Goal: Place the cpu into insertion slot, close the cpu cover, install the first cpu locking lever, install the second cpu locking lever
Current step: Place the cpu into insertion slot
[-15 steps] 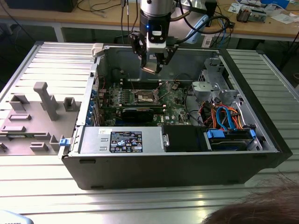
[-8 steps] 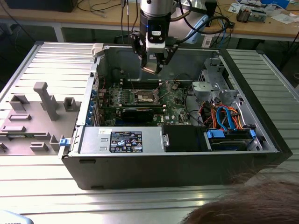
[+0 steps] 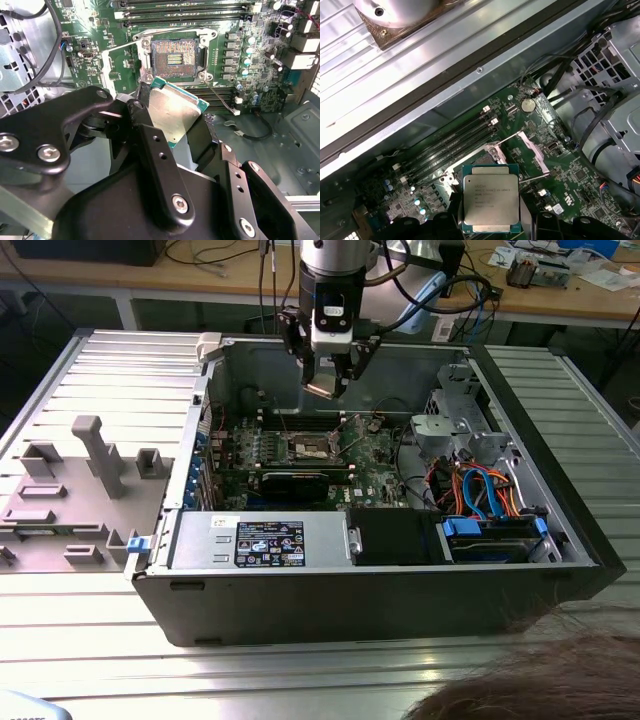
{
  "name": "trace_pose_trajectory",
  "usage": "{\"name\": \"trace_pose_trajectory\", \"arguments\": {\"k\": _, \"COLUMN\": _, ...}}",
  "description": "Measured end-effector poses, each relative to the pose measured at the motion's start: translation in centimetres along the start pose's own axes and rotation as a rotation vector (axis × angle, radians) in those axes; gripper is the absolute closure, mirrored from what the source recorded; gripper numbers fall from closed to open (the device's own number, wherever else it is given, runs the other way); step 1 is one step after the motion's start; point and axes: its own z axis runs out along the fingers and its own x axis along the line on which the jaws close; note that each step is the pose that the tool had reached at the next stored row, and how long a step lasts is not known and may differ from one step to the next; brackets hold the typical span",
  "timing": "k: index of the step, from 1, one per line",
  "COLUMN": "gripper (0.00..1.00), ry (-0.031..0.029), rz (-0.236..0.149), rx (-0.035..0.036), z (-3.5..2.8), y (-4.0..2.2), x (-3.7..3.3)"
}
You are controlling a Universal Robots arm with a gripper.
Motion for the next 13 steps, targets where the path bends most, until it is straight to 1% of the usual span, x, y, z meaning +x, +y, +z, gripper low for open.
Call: {"name": "trace_pose_trajectory", "arguments": {"k": 13, "gripper": 0.46, "ry": -0.0018, "rz": 0.024, "rx": -0.0005, "z": 0.01, "y": 0.0, "x": 0.0}}
